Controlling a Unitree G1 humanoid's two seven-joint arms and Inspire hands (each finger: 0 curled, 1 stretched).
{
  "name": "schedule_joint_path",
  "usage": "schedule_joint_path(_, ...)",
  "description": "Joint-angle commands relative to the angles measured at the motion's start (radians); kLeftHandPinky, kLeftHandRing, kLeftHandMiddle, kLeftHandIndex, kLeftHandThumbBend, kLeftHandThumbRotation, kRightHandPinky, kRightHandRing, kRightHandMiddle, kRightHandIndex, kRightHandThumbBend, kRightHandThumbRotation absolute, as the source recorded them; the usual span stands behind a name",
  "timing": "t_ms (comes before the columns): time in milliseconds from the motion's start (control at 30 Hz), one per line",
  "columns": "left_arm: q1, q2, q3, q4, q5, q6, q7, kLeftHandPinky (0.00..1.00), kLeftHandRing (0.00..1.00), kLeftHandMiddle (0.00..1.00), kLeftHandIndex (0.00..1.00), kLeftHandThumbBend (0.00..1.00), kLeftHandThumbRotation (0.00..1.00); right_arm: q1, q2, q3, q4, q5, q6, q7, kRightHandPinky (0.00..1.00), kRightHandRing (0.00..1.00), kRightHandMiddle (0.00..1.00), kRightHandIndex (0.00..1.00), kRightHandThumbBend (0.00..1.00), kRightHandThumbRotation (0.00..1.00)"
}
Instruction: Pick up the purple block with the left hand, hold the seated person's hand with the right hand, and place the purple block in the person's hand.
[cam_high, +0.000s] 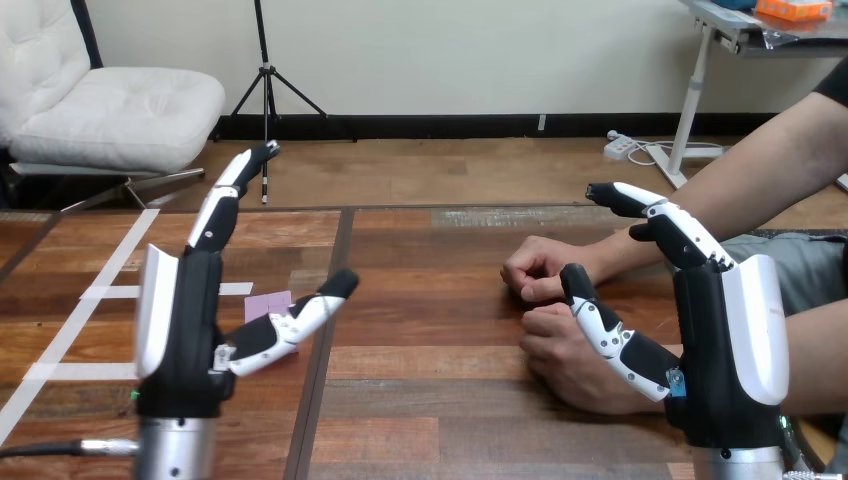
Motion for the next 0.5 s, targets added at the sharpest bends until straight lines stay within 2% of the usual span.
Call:
schedule_joint_path(0, -0.041, 0.067, 0.006, -0.052, 0.042, 0.058, 0.002, 0.84, 0.87, 0.88, 0.85, 0.72, 0.27, -0.047, 0.017, -0.007, 0.003, -0.001, 0.004, -0.010, 0.66, 0.74, 0.75, 0.73, 0.38, 0.23)
schedule_joint_path(133, -0.038, 0.101, -0.008, -0.076, 0.032, 0.121, -0.045, 0.82, 0.87, 0.89, 0.85, 0.73, 0.28, -0.046, 0.018, -0.007, -0.001, -0.002, 0.010, -0.006, 0.66, 0.75, 0.75, 0.73, 0.38, 0.24)
schedule_joint_path(200, -0.034, 0.122, -0.019, -0.100, 0.013, 0.173, -0.100, 0.82, 0.87, 0.89, 0.86, 0.73, 0.28, -0.045, 0.018, -0.006, -0.002, 0.000, 0.011, -0.005, 0.66, 0.75, 0.75, 0.74, 0.38, 0.24)
schedule_joint_path(267, -0.031, 0.131, -0.024, -0.115, 0.003, 0.200, -0.125, 0.82, 0.88, 0.90, 0.87, 0.73, 0.29, -0.045, 0.018, -0.006, -0.002, 0.000, 0.011, -0.004, 0.67, 0.75, 0.75, 0.74, 0.38, 0.24)
schedule_joint_path(467, -0.040, 0.181, -0.044, -0.141, -0.051, 0.292, -0.251, 0.82, 0.89, 0.91, 0.89, 0.75, 0.25, -0.047, 0.016, -0.006, -0.001, -0.004, 0.010, -0.008, 0.66, 0.75, 0.75, 0.73, 0.38, 0.23)
